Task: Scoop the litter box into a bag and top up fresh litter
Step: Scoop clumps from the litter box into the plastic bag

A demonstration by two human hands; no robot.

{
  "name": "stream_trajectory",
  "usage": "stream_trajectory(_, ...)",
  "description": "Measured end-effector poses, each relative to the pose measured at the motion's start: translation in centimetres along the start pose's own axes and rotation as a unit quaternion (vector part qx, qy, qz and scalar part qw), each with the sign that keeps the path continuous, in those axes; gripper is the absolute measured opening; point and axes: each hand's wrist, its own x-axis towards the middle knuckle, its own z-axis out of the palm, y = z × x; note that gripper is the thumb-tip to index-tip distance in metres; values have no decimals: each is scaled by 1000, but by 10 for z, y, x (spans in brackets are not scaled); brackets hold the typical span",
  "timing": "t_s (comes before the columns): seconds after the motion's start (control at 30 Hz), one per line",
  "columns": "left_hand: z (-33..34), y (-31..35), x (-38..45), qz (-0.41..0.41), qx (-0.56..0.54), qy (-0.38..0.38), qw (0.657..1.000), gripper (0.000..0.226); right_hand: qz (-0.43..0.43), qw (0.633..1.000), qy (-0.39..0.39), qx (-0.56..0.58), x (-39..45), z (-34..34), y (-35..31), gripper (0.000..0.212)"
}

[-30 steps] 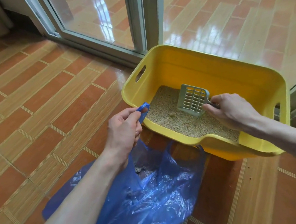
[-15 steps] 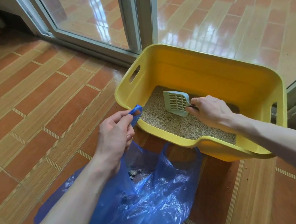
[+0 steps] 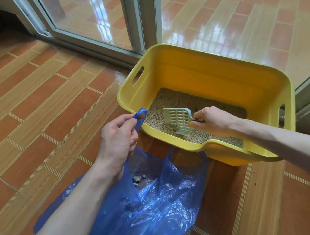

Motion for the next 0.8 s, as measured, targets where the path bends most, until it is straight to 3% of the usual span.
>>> stream_trajectory(0.17, -3, 0, -1, 1, -4, 4, 1000, 28, 39, 992, -70, 101, -1, -3, -10, 35)
stream_trajectory(0.3, -3, 1, -1, 3, -2, 2, 1000, 28, 82, 953, -127, 264, -4, -1, -10, 37)
stream_trajectory(0.53, -5, 2, -3, 6, 0, 5, 1000, 27, 119, 908, -151, 373, -14, -10, 2, 34)
stream_trajectory(0.8, -4, 1, -3, 9, 1, 9, 1000, 27, 150, 883, -138, 422, -27, -23, 7, 33)
